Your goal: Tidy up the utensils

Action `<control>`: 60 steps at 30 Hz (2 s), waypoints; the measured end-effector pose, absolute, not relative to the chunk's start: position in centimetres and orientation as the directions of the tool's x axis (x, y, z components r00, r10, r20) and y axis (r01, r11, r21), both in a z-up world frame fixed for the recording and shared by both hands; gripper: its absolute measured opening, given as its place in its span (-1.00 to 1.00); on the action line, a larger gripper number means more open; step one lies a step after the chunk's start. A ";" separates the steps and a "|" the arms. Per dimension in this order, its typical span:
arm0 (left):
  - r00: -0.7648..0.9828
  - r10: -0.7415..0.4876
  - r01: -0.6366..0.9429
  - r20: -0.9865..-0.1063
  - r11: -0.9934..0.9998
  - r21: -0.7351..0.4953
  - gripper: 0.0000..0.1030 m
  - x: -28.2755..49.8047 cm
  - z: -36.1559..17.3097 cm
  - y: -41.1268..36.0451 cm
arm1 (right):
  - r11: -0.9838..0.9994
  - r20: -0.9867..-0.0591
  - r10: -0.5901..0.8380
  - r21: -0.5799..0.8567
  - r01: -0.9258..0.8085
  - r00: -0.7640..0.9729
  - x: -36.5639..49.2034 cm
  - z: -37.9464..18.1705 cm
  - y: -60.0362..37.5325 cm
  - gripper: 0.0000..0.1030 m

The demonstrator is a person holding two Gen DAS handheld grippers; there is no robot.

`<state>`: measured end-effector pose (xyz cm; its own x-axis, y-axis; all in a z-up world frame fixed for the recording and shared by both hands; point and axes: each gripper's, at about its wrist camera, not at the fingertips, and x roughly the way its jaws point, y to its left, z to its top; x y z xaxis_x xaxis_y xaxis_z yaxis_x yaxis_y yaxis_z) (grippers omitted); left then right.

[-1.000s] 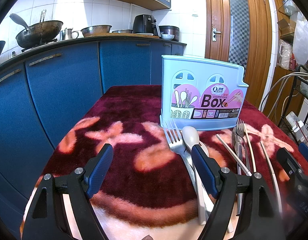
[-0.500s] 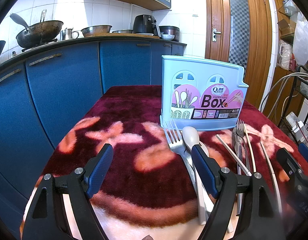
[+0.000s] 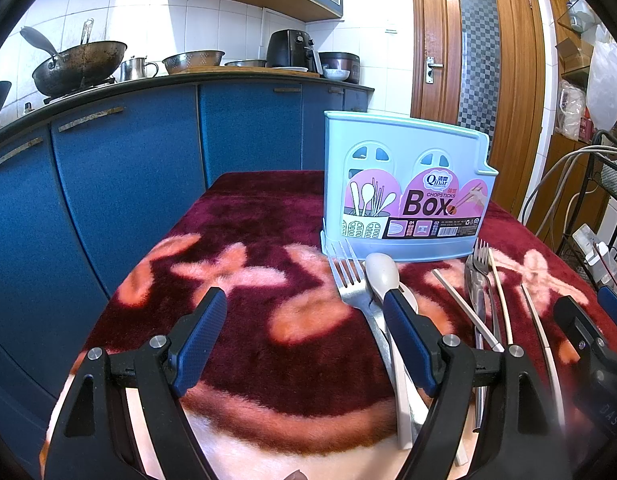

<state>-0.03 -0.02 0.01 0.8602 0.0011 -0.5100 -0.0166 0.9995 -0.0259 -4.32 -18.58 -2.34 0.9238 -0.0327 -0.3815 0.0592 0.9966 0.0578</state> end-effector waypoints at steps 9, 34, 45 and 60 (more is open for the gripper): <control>0.860 0.001 -0.017 -0.510 1.000 -0.026 0.59 0.0 0.0 0.0 | 0.997 -0.382 -0.033 0.058 0.059 0.924 -4.3 -2.3 -18.6 1.00; 0.860 -0.010 0.011 -0.510 1.000 -0.003 0.59 -0.2 0.6 -0.5 | 0.993 -0.446 0.002 0.107 0.051 0.895 -3.5 -2.3 -19.8 1.00; 0.771 -0.057 0.037 -0.634 0.998 -0.045 0.59 2.6 0.3 0.7 | 0.980 -0.642 0.089 0.195 0.050 0.762 -0.6 -2.9 -21.3 0.95; 0.652 -0.185 0.147 -0.736 0.982 -0.117 0.51 6.7 -0.1 -2.7 | 0.980 -0.797 0.130 0.195 0.048 0.590 3.2 -3.5 -21.8 0.09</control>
<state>6.73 -2.71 -0.11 0.6515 -0.1849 -0.7357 0.1465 0.9822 -0.1172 3.24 -21.81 -3.48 0.5897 0.1296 -0.7971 0.0484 0.9796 0.1951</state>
